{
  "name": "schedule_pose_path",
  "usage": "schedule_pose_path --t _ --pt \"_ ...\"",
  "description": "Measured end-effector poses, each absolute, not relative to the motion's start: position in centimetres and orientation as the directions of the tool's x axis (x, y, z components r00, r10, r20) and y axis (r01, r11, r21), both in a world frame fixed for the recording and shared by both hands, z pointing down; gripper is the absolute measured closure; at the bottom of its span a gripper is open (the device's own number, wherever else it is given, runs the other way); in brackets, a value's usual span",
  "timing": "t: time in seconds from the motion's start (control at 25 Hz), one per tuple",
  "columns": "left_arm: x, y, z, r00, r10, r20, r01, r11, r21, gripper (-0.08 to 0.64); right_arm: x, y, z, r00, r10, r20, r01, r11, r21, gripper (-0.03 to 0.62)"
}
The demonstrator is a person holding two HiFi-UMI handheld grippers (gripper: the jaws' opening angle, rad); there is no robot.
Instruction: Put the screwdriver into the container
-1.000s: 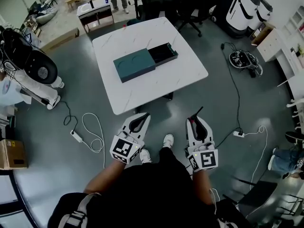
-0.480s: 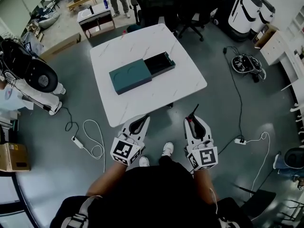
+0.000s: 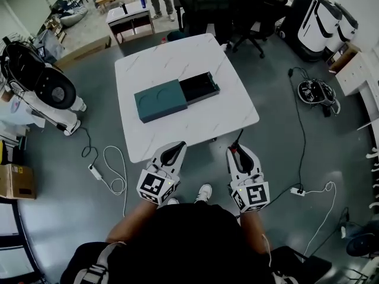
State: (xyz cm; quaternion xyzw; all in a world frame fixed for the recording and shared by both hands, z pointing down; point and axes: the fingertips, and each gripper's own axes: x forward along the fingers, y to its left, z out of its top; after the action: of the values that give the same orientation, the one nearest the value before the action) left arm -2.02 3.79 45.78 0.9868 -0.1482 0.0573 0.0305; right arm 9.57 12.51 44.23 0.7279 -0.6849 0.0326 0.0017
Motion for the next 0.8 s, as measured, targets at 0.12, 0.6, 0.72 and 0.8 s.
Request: schedule_pose_path --t 0.12,0.6,0.72,0.8 --pt "-1.1 3.3 45.7 0.937 -0.325 0.126 -0.333 -0.942 0.043 0.554 10.6 11.7 44.4 0.013 -0.998 0.054 -0.999 -0.016 -0.046 0.486" --pt "-0.6 0.9 47.0 0.893 -0.419 0.162 -0.433 -0.899 0.061 0.554 11.7 7.9 45.9 -0.091 -0.993 0.076 -0.994 0.086 -0.071 0.486" --pt "-0.4 -0.6 47.6 0.891 -0.423 0.165 -0.438 -0.896 0.070 0.555 12.0 6.2 46.3 -0.098 -0.991 0.086 -0.993 0.092 -0.071 0.486" --pt "-0.1 -2.0 47.8 0.888 -0.429 0.164 -0.445 -0.892 0.077 0.554 12.3 4.8 46.3 -0.101 -0.991 0.092 -0.993 0.095 -0.069 0.486"
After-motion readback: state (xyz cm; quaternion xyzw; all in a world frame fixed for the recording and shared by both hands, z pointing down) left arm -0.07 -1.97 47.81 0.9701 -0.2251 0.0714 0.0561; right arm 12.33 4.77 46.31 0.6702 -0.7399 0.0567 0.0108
